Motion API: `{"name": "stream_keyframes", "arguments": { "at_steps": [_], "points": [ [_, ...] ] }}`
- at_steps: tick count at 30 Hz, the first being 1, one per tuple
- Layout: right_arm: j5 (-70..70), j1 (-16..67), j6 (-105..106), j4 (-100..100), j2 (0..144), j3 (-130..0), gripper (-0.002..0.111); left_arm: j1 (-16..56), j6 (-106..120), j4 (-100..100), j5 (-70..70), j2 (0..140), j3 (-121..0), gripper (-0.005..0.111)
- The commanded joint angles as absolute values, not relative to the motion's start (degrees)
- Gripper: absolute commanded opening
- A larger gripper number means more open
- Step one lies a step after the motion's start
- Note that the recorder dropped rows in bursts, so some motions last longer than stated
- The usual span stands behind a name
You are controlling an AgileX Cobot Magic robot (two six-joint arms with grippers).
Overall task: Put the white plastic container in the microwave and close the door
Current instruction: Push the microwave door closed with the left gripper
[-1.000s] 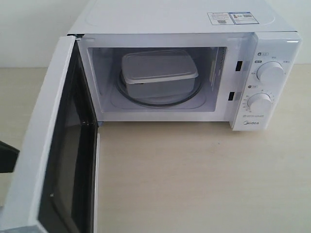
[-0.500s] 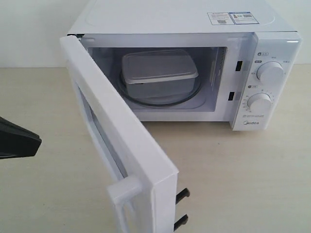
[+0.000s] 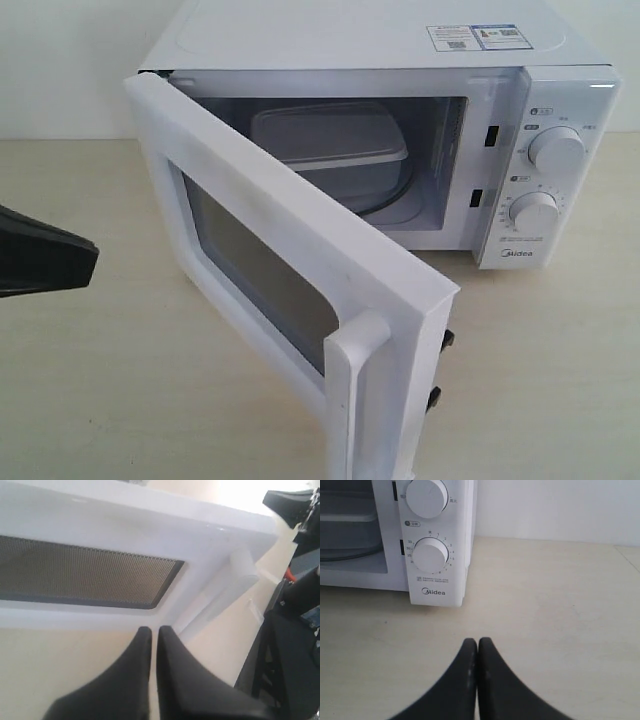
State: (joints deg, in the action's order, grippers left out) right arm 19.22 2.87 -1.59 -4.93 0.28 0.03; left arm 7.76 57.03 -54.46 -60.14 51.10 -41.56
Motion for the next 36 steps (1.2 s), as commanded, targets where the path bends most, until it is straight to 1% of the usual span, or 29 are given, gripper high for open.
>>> {"name": "stream_keyframes", "arguments": {
  "at_steps": [1, 5, 10, 18, 25, 31, 36],
  "points": [
    [18.88, 2.55, -1.34, -5.03, 0.00, 0.00, 0.000, 8.03, 57.42, -60.23, -59.89, 47.54, -41.27, 0.004],
    [18.88, 2.55, -1.34, -5.03, 0.00, 0.00, 0.000, 8.03, 57.42, -60.84, -59.89, 44.13, -41.27, 0.004],
    [18.88, 2.55, -1.34, -5.03, 0.00, 0.00, 0.000, 8.03, 60.19, -58.56, -56.27, 45.22, -41.27, 0.004],
    [18.88, 2.55, -1.34, -5.03, 0.00, 0.00, 0.000, 8.03, 66.14, -59.58, -53.49, 57.64, -41.27, 0.004],
    [18.88, 2.55, -1.34, -5.03, 0.00, 0.00, 0.000, 8.14, 76.72, -70.58, -53.33, 68.50, -41.27, 0.004],
    [18.88, 2.55, -1.34, -4.93, 0.00, 0.00, 0.000, 12.03, 86.31, -78.41, -53.07, 75.49, -41.64, 0.004],
    [18.88, 2.55, -1.34, -4.93, 0.00, 0.00, 0.000, 16.44, 87.06, -79.10, -48.39, 81.14, -44.32, 0.004]
  ]
}}
